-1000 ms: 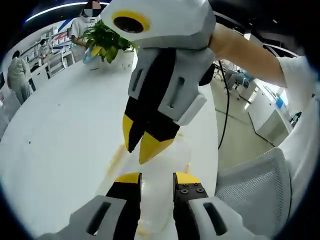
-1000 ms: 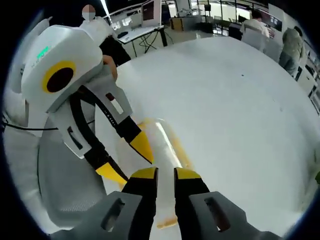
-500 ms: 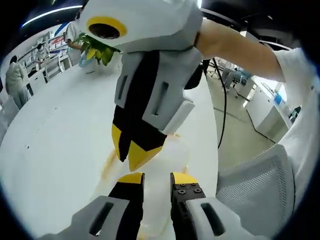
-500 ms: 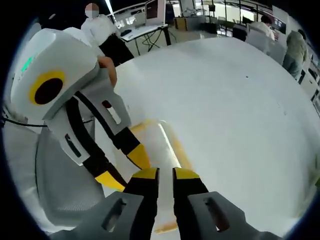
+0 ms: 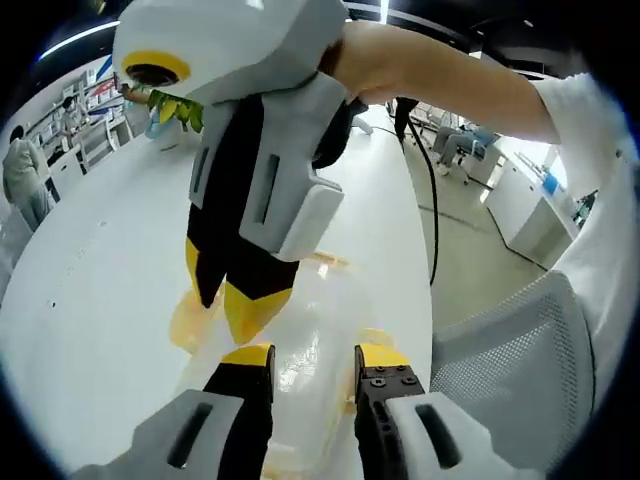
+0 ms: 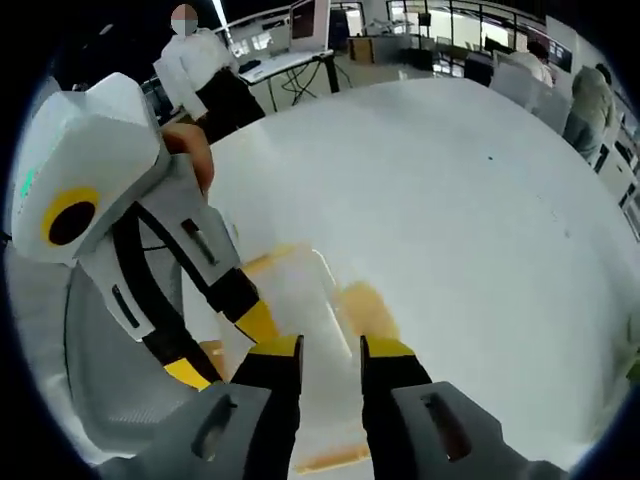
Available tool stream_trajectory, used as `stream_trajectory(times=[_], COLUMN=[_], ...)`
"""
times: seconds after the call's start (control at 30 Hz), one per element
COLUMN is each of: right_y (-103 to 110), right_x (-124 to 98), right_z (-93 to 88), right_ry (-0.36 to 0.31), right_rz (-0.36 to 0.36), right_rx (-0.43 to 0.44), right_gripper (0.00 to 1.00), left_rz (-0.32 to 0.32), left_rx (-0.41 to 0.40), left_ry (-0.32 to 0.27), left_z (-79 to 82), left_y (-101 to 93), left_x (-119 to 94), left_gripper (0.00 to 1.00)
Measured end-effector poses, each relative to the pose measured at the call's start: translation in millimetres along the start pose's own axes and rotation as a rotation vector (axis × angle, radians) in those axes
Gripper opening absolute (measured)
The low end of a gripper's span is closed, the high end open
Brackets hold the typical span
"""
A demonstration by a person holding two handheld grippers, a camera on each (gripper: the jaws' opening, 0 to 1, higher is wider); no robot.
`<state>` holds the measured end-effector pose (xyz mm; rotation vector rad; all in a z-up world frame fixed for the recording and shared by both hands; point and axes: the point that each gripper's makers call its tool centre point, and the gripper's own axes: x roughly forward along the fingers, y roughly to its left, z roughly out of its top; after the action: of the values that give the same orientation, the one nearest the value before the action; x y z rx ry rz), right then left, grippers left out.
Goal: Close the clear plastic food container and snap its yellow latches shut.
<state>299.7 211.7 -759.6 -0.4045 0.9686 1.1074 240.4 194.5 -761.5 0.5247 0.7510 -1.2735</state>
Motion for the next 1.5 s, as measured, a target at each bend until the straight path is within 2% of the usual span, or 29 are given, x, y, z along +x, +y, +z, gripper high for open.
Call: stream_trajectory(times=[0.23, 0.53, 0.73, 1.07, 1.5], right_y=[-5, -6, -6, -4, -3], right_x=[6, 12, 13, 14, 15], right_z=[-3.7, -9.8, -7.7, -7.1, -7.0], right_ry=[0.03, 0.076, 0.082, 0.102, 0.129], right_rz=[0.002, 0.057, 0.091, 0.129, 0.144], right_rx=[-0.004, -0.005, 0.002, -0.017, -0.03], right_gripper=[0.24, 0.3, 0.27, 0.27, 0.27], left_rz=[0.002, 0.007, 0.038, 0.078, 0.163], left_rx=[0.04, 0.158, 0.232, 0.334, 0.54], left_ry=[0.009, 0.012, 0.017, 0.035, 0.088], left_z=[-3.2, -4.2, -6.1, -9.1, -14.0], left_y=[-4.7, -10.7, -10.0, -11.5, -10.5], left_x=[1, 4, 5, 8, 12], left_gripper=[0.3, 0.35, 0.35, 0.36, 0.37])
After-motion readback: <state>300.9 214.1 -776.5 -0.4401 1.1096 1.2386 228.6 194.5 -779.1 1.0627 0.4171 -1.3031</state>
